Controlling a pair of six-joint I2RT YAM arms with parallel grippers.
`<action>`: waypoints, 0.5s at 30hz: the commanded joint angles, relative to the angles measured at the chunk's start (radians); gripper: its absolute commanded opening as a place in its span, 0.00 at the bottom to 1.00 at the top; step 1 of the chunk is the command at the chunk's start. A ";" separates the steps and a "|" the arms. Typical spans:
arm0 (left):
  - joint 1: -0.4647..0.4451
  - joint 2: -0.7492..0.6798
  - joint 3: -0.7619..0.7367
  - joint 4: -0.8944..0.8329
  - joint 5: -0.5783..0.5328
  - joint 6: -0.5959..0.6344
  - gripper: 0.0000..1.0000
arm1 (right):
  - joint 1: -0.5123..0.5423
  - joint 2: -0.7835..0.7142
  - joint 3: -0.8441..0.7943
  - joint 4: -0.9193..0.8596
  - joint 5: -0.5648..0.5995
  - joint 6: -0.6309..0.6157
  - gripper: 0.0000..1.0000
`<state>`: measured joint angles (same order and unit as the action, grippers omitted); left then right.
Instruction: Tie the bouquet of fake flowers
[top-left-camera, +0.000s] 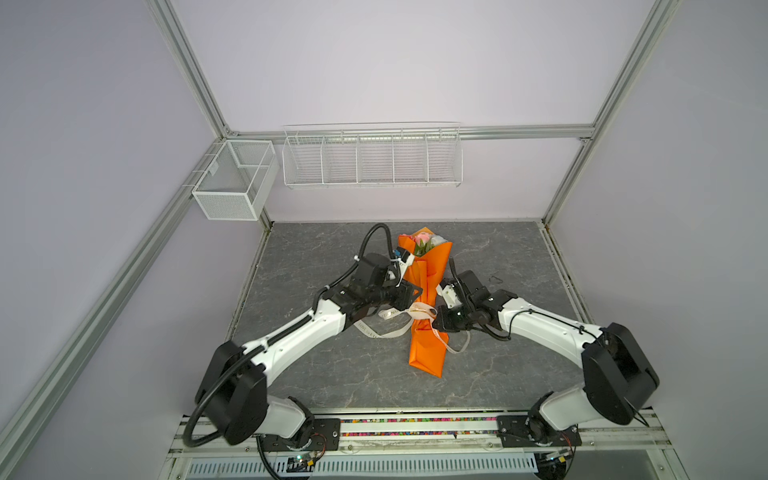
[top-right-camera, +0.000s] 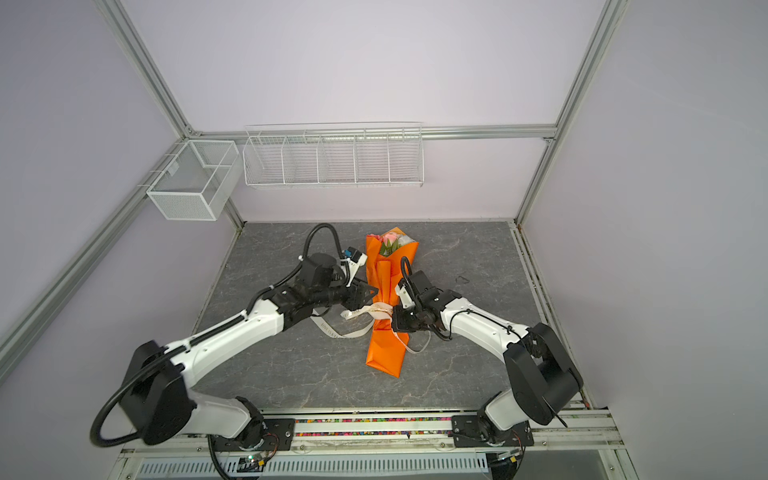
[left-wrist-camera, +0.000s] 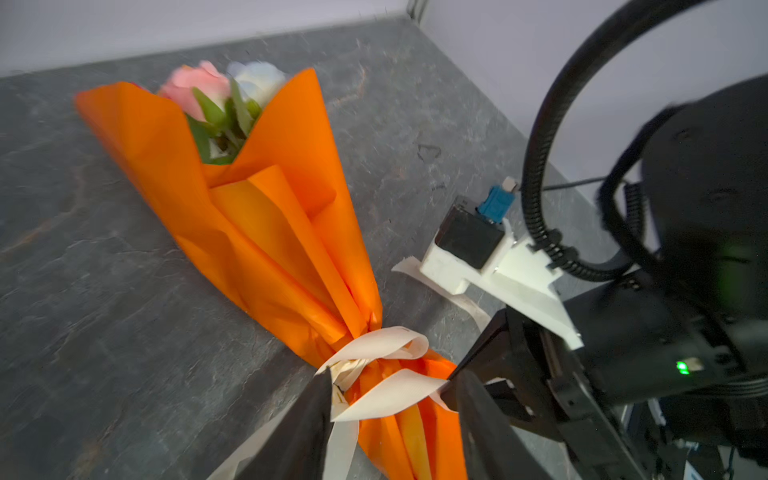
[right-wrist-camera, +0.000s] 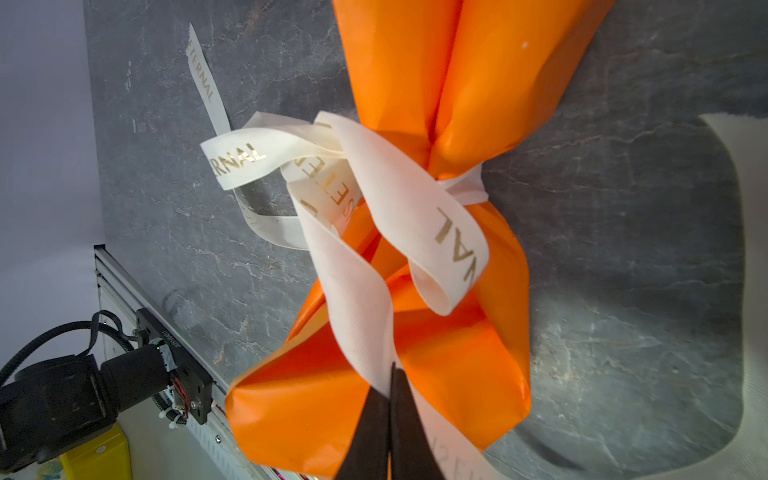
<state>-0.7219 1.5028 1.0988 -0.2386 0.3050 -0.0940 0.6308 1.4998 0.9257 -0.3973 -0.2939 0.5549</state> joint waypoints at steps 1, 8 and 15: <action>0.002 0.110 0.073 -0.188 0.098 0.190 0.51 | -0.008 -0.028 -0.022 0.024 -0.028 0.025 0.07; 0.009 0.228 0.134 -0.236 0.090 0.307 0.57 | -0.010 -0.020 -0.028 0.032 -0.036 0.024 0.07; 0.009 0.322 0.252 -0.327 0.048 0.363 0.58 | -0.010 -0.026 -0.031 0.028 -0.036 0.020 0.07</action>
<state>-0.7185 1.8004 1.3037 -0.4984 0.3733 0.2024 0.6277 1.4975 0.9146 -0.3798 -0.3157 0.5655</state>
